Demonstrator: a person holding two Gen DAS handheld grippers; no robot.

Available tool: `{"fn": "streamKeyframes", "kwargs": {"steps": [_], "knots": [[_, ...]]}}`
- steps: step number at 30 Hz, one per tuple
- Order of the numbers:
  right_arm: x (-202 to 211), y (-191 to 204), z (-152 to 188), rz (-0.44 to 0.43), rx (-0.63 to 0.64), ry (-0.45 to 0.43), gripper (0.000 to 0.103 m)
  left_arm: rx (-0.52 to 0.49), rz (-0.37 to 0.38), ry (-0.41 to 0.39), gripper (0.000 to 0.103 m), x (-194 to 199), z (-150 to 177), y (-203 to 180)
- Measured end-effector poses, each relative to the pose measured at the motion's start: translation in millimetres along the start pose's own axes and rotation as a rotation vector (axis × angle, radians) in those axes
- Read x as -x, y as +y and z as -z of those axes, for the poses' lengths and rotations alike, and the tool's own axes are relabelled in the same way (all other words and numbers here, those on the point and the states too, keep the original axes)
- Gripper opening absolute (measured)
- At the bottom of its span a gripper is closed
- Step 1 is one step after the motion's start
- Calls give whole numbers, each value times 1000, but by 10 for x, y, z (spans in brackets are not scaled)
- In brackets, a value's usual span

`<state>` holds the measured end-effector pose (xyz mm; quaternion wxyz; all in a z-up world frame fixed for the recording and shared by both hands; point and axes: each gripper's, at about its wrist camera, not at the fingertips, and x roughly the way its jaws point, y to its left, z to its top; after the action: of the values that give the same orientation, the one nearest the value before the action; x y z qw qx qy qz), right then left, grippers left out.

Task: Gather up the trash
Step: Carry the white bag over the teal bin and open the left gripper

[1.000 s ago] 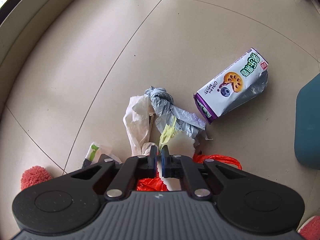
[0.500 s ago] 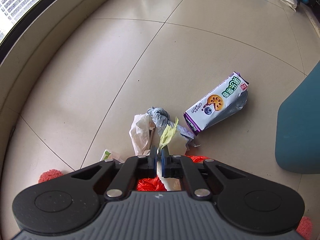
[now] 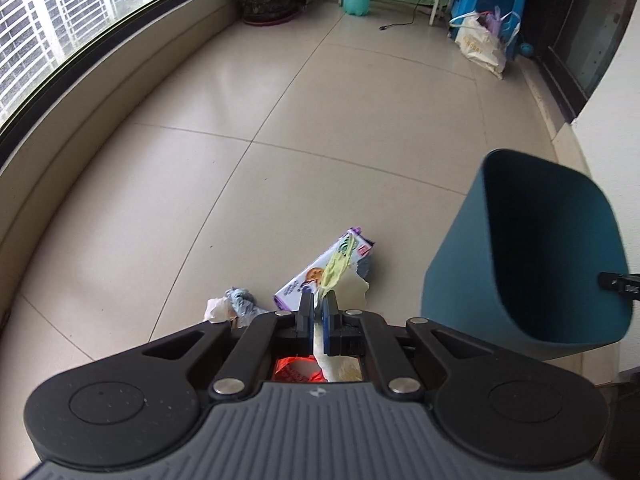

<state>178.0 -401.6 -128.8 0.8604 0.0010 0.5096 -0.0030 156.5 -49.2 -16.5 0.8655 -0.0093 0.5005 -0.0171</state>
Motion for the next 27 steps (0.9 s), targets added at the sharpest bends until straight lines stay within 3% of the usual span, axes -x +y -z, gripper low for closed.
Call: {"fn": "streamKeyframes", "kwargs": {"steps": [5,10,16,27], "knots": [[-54,113,-2,-55,27,38,10,-59,133,-59,3,307,-281,-495],[-89,214,21,-102,68,65,12,-140,190,-34,3,62,-408,-1079],[-114,232,26,-113,100,52,12,-184,178,76,3,-620,-356,-1536],[-35,249,220,-124,106,36,13,-246,87,222,4,-1309,-61,-1674]]}}
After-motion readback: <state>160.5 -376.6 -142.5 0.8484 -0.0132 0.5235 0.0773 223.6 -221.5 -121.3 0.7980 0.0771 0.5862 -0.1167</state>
